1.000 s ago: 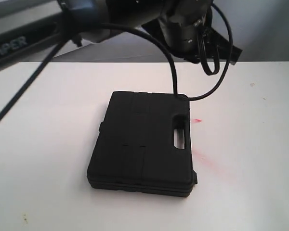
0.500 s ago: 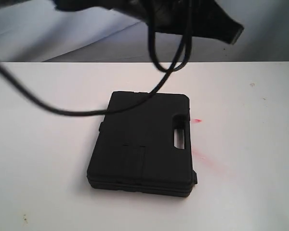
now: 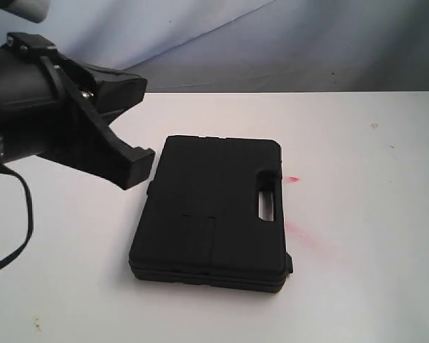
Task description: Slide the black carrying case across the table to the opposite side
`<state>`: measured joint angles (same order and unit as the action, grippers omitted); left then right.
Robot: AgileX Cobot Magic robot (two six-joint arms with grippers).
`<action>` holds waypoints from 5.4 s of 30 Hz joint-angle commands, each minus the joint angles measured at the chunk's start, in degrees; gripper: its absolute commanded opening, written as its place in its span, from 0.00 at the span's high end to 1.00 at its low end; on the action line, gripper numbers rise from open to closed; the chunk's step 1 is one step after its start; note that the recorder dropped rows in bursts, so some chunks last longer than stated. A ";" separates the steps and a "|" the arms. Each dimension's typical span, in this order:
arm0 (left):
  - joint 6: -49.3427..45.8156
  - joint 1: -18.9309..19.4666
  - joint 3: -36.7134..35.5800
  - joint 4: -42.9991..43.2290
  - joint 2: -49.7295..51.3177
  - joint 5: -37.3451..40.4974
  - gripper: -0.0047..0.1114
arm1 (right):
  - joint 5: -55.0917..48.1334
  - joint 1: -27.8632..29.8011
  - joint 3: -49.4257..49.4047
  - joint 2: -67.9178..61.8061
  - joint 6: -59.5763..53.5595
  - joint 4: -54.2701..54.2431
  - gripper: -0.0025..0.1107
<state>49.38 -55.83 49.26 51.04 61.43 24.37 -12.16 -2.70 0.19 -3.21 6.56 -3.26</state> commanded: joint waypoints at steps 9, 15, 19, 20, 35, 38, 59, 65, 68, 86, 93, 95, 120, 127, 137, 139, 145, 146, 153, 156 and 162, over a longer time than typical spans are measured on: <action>3.01 10.31 -5.94 -1.58 -5.22 -9.00 0.96 | -0.15 -0.18 -0.19 0.29 -0.03 -0.28 0.98; 3.01 31.22 -17.26 -6.37 -10.44 -31.80 0.96 | -0.15 -0.18 -0.19 0.29 -0.03 -0.28 0.98; 2.73 37.92 -22.98 -4.42 -15.81 -33.71 0.96 | -0.15 -0.18 -0.19 0.29 -0.03 -0.28 0.98; 2.73 39.32 -24.47 -3.08 -17.35 -33.71 0.96 | -0.15 -0.18 -0.19 0.29 -0.03 -0.28 0.98; 3.22 46.67 -35.94 -1.51 -37.54 -33.02 0.96 | -0.15 -0.18 -0.19 0.29 -0.03 -0.28 0.98; 3.22 46.67 -35.94 -1.51 -39.01 -33.02 0.96 | -0.15 -0.18 -0.19 0.29 -0.03 -0.28 0.98; -39.44 46.67 -48.69 -49.97 -39.46 -33.57 0.96 | -0.15 -0.18 -0.19 0.29 -0.03 -0.28 0.98; -39.44 46.67 -49.26 -47.59 -39.46 -34.95 0.96 | -0.15 -0.18 -0.19 0.29 -0.03 -0.28 0.98; -39.44 46.67 -49.26 -45.08 -39.46 -36.05 0.96 | -0.15 -0.18 -0.19 0.29 -0.03 -0.28 0.98; -39.21 45.97 -49.26 -44.68 -61.43 -25.97 0.96 | -0.15 -0.18 -0.19 0.29 -0.03 -0.28 0.98; -39.21 45.97 -49.26 -44.68 -61.43 -14.39 0.96 | -0.15 -0.18 -0.19 0.30 -0.03 -0.28 0.98; -39.08 45.97 -49.26 -45.37 -61.43 -14.09 0.96 | -0.15 -0.18 -0.19 0.30 -0.03 -0.28 0.98; -39.19 45.97 -49.26 -45.37 -61.43 -13.52 0.96 | 5.22 -0.18 -0.19 0.30 -0.03 -0.28 0.98; -39.19 45.97 -49.26 -45.37 -61.43 -13.52 0.96 | 14.33 -0.18 -0.19 0.30 -0.03 -1.18 0.98; -39.19 45.97 -49.26 -45.37 -61.43 -13.52 0.96 | 25.10 -0.18 2.47 0.30 0.25 -11.99 0.98; -39.19 45.97 -49.26 -45.37 -61.43 -13.52 0.96 | 24.86 -0.18 6.26 0.30 0.25 -3.27 0.98; -39.19 45.97 -49.26 -45.37 -61.43 -13.52 0.96 | 24.56 -0.18 18.46 0.30 0.25 18.56 0.98; -39.19 45.97 -49.26 -45.37 -61.43 -13.52 0.96 | 24.56 -0.18 19.99 0.30 0.25 21.35 0.98; -39.19 45.97 -49.26 -45.37 -61.43 -13.52 0.96 | 21.98 -0.18 27.25 0.16 -0.10 27.43 0.98; -39.19 45.97 -49.26 -45.37 -61.43 -13.52 0.96 | 15.67 -0.18 31.60 -1.44 -0.21 28.89 0.98; -39.19 45.97 -49.26 -45.37 -61.43 -13.52 0.96 | -2.44 -0.18 41.70 -8.81 -0.21 25.20 0.98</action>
<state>10.24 -9.48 0.23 6.06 0.22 10.89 -5.49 -2.70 37.99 -8.72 6.65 24.66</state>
